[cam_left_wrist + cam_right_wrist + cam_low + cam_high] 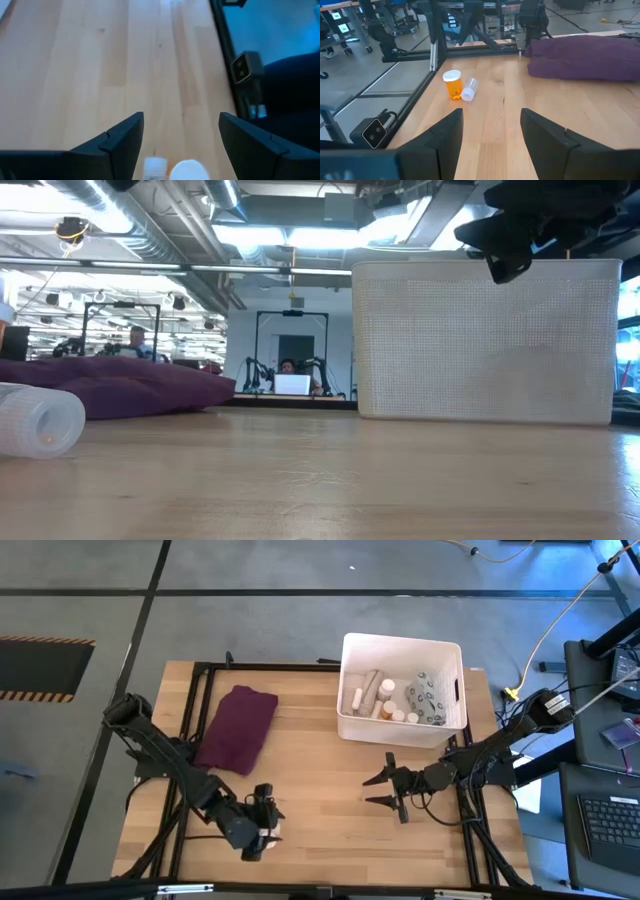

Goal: Pick & place medical supplies in basket/bin
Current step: Put the orange pill bottle into the white bin

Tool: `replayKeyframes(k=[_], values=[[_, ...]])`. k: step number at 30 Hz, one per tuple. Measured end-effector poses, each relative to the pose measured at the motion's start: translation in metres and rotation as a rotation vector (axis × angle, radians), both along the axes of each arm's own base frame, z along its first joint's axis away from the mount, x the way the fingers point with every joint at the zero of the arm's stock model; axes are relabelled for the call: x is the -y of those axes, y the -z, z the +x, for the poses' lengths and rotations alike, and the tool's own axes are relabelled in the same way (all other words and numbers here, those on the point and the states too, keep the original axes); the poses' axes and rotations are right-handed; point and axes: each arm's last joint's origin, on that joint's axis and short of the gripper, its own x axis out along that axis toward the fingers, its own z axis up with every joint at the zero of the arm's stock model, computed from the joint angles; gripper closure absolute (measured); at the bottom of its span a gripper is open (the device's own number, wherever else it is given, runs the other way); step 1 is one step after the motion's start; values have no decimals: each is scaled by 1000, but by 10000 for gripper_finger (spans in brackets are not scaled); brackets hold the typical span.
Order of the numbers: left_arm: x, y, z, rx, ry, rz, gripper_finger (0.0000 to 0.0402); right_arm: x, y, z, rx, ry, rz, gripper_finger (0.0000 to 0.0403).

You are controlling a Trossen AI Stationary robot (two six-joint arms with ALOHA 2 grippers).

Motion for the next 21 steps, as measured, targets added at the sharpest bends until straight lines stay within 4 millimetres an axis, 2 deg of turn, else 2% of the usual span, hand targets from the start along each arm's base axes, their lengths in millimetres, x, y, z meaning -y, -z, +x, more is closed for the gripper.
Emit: replayKeyframes(k=[7, 14, 21], values=[[3, -1, 0, -27, 55, -76, 151, 4, 0, 2, 4, 18, -2, 202], [2, -1, 1, -12, 151, 8, 149, 5, 0, 2, 7, 19, -20, 202], [-8, 1, 7, -69, 175, -32, 101, 5, -1, 3, 12, 13, -52, 202]])
